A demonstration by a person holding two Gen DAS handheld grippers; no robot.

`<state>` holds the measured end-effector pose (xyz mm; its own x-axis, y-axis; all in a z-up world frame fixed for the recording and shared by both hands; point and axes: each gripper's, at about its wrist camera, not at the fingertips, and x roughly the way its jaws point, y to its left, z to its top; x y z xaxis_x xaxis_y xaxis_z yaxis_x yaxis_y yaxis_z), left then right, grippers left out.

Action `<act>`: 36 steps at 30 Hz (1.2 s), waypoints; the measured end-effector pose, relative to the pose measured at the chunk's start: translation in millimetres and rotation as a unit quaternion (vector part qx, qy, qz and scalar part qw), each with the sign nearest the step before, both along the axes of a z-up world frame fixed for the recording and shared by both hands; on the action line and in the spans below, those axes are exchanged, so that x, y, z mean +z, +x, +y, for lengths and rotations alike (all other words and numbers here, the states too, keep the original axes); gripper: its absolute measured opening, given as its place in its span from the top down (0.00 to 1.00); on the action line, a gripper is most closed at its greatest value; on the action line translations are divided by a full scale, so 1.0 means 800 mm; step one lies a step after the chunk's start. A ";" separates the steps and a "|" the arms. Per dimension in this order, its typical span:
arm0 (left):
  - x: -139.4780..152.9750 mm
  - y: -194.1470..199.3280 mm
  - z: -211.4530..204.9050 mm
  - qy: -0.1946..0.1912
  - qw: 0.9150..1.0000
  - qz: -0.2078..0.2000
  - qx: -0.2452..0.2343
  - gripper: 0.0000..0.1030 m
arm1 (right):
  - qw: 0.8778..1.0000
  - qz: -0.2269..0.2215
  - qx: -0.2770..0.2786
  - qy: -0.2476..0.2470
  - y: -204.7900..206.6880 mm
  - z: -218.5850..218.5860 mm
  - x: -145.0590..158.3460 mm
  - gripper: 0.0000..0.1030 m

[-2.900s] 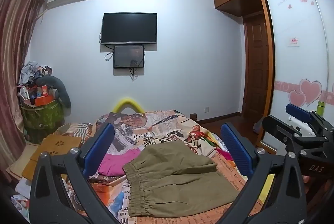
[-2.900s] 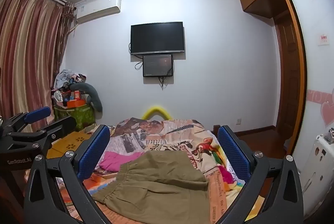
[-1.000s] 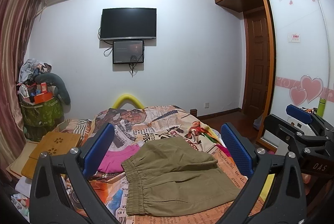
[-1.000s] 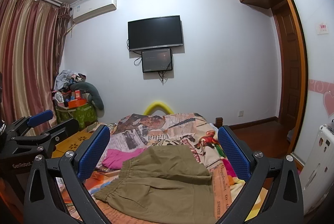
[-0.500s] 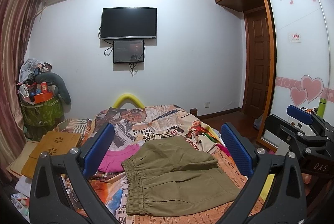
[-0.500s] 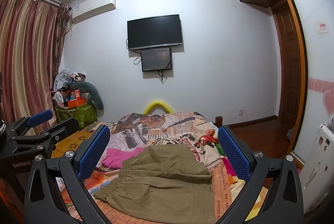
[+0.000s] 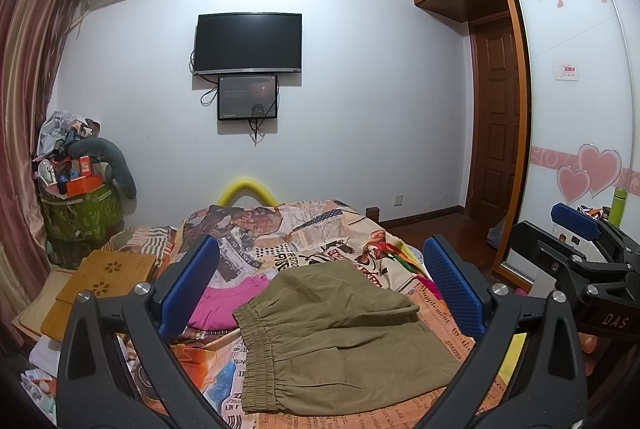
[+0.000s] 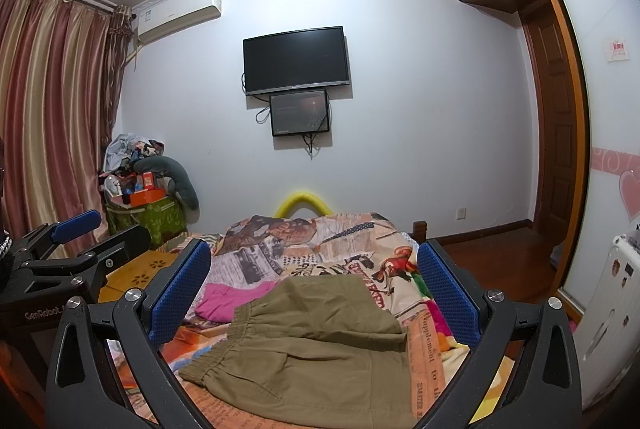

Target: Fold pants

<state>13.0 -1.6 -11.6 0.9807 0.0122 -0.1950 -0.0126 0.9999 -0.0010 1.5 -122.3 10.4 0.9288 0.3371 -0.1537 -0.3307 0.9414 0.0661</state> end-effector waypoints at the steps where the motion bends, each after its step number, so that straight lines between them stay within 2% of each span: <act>1: -0.001 0.001 0.000 0.000 1.000 0.001 0.001 0.00 | 1.000 0.000 0.000 0.000 0.000 0.000 0.001 0.00; 10: -0.020 0.042 0.011 -0.003 0.999 0.034 0.008 0.00 | 1.000 0.028 -0.011 -0.009 0.017 0.004 -0.020 0.00; 16: -0.050 0.103 0.028 -0.004 0.996 0.087 0.025 0.00 | 0.997 0.068 -0.029 -0.030 0.059 -0.006 -0.044 0.00; 20: -0.079 0.153 0.044 -0.004 0.990 0.139 0.035 0.00 | 0.993 0.102 -0.041 -0.049 0.092 -0.012 -0.070 0.00; 26: -0.142 0.226 0.073 -0.002 0.972 0.229 0.054 0.00 | 0.981 0.162 -0.049 -0.100 0.141 -0.023 -0.115 0.00; 29: -0.175 0.257 0.088 -0.002 0.962 0.266 0.063 0.00 | 0.972 0.207 -0.040 -0.100 0.168 -0.033 -0.141 0.00; 33: -0.219 0.295 0.118 -0.028 0.945 0.317 0.070 0.00 | 0.961 0.257 -0.033 -0.097 0.203 -0.048 -0.173 0.00; 36: -0.246 0.316 0.134 -0.032 0.934 0.348 0.080 0.00 | 0.952 0.287 -0.030 -0.101 0.226 -0.053 -0.194 0.00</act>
<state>266.0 105.3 -208.3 0.6037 0.1133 -0.7891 -0.1809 0.9835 0.0028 181.9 -164.4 -144.6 0.6894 0.1966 -0.6972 -0.2403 0.9700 0.0360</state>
